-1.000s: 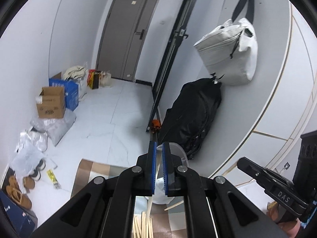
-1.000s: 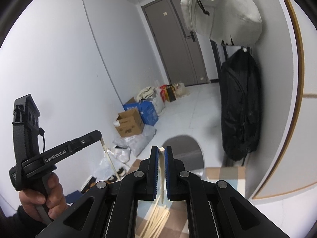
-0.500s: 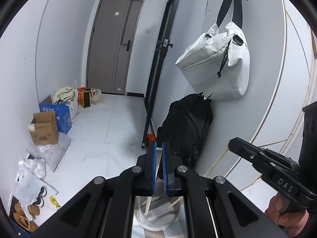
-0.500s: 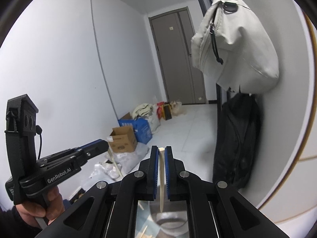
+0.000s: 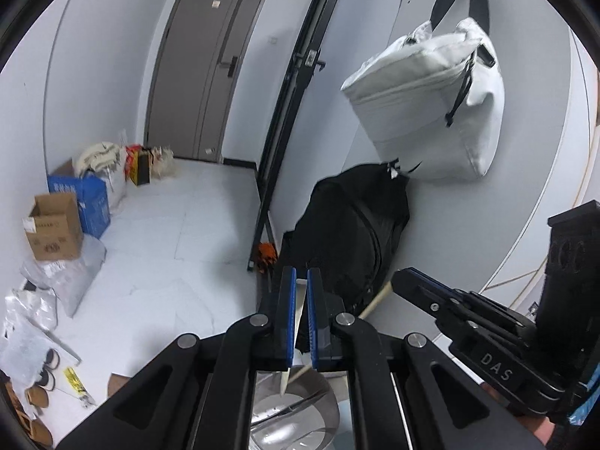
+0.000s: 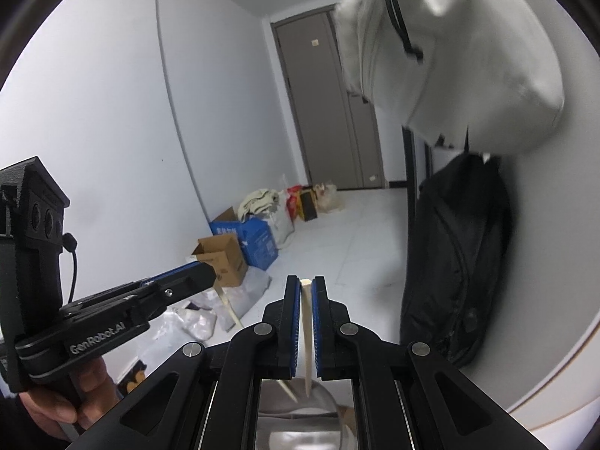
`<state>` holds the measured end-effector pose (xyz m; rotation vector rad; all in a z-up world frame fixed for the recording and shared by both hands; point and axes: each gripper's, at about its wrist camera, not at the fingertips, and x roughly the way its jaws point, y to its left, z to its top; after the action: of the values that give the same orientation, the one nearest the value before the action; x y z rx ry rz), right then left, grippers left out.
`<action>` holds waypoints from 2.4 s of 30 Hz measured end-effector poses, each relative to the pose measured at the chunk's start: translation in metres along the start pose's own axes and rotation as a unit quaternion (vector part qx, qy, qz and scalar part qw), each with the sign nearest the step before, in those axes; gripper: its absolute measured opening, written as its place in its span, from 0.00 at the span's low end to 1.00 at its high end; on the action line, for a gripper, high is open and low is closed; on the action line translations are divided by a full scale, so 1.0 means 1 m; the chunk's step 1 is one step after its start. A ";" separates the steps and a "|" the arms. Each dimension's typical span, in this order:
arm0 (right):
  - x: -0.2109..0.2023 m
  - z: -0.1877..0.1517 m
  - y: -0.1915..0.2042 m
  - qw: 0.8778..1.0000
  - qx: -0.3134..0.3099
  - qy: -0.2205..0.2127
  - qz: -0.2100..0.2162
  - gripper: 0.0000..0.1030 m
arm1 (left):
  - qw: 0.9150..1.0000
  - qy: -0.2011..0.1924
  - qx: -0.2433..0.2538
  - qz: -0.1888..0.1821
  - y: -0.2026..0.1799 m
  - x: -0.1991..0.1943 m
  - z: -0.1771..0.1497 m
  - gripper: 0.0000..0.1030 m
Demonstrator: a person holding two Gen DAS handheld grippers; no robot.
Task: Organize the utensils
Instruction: 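Lift both held sticks and carry them above the white utensil holder, then open the left tool over the holder while the right tool releases its stick, then lower the left tool to the stick pile and close on a stick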
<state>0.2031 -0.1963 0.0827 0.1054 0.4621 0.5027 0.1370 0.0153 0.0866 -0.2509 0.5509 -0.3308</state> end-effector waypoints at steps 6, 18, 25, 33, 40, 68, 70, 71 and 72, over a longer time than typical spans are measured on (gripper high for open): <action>0.023 -0.020 -0.002 1.000 -0.012 0.018 0.016 0.05 | 0.999 0.017 -0.003 -0.029 0.005 0.014 -0.006 0.02; 0.005 -0.038 -0.022 0.997 0.050 0.010 0.058 0.44 | 0.995 0.067 -0.030 -0.068 0.020 0.017 -0.015 0.46; -0.024 -0.064 -0.031 0.996 0.082 0.017 0.040 0.55 | 0.998 0.057 -0.038 -0.016 0.027 -0.014 -0.025 0.48; -0.056 -0.098 -0.012 0.996 0.075 0.023 0.032 0.62 | 0.996 0.037 -0.020 0.082 0.019 -0.041 -0.050 0.60; -0.074 -0.118 0.008 0.997 0.067 0.024 0.031 0.70 | 0.994 -0.007 0.001 0.110 -0.003 -0.074 -0.071 0.72; -0.053 -0.193 0.029 0.994 0.060 0.083 0.025 0.94 | 0.970 0.181 -0.071 0.143 0.063 -0.019 -0.189 0.81; -0.052 -0.194 0.028 0.994 0.061 0.083 0.020 0.94 | 0.967 0.199 -0.074 0.142 0.065 -0.010 -0.193 0.81; -0.050 -0.194 0.027 0.994 0.063 0.085 0.021 0.94 | 0.965 0.207 -0.077 0.140 0.066 -0.004 -0.194 0.81; -0.049 -0.195 0.026 0.994 0.066 0.089 0.021 0.94 | 0.964 0.213 -0.077 0.141 0.066 -0.002 -0.196 0.81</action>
<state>0.0660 -0.2005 -0.0660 0.1983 0.6684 0.5259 0.0433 0.0484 -0.0954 -0.2491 1.0285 -0.0612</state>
